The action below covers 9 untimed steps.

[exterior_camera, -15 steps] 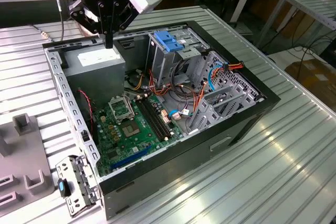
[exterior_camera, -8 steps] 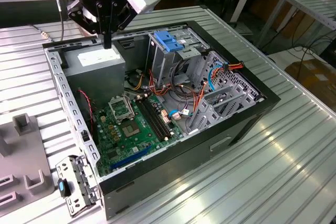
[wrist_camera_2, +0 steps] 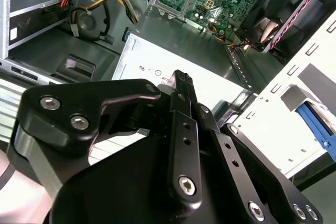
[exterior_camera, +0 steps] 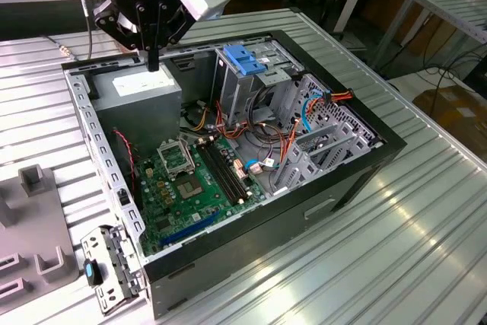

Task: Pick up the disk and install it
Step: 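Reach for the disk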

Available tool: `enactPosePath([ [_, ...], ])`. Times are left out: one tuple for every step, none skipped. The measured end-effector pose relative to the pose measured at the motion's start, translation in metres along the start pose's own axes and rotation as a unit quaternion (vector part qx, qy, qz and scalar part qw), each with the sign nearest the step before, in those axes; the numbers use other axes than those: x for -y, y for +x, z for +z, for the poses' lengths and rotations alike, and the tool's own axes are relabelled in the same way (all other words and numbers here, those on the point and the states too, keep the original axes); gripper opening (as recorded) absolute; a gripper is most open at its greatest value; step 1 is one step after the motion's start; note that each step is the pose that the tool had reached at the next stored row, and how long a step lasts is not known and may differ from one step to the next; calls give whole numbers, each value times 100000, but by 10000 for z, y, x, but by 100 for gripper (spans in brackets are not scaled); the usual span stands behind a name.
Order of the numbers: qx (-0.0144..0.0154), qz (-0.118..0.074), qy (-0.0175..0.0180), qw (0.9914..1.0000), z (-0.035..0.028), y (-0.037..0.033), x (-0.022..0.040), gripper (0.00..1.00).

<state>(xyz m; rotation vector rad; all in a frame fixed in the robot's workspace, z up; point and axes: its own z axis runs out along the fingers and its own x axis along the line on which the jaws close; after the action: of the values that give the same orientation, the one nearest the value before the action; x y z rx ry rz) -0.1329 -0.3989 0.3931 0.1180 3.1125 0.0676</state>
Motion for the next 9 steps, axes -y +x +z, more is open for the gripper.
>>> enactPosePath([
  [0, -1, 0, 100000, 0, 5, 0, 11],
  [1, 1, -2, 100000, 0, 11, 1, 11],
  [3, 0, -3, 100000, 0, 14, 1, 11],
  [1, 3, 0, 100000, 0, 18, 1, 11],
  [0, 3, 1, 100000, 0, 22, 2, 11],
  [0, 1, 0, 100000, 0, 25, 2, 11],
  [0, 1, 0, 100000, 0, 29, 2, 11],
  [0, 2, -1, 100000, 0, 32, 3, 11],
  [0, 0, -1, 100000, 0, 39, 3, 11],
])
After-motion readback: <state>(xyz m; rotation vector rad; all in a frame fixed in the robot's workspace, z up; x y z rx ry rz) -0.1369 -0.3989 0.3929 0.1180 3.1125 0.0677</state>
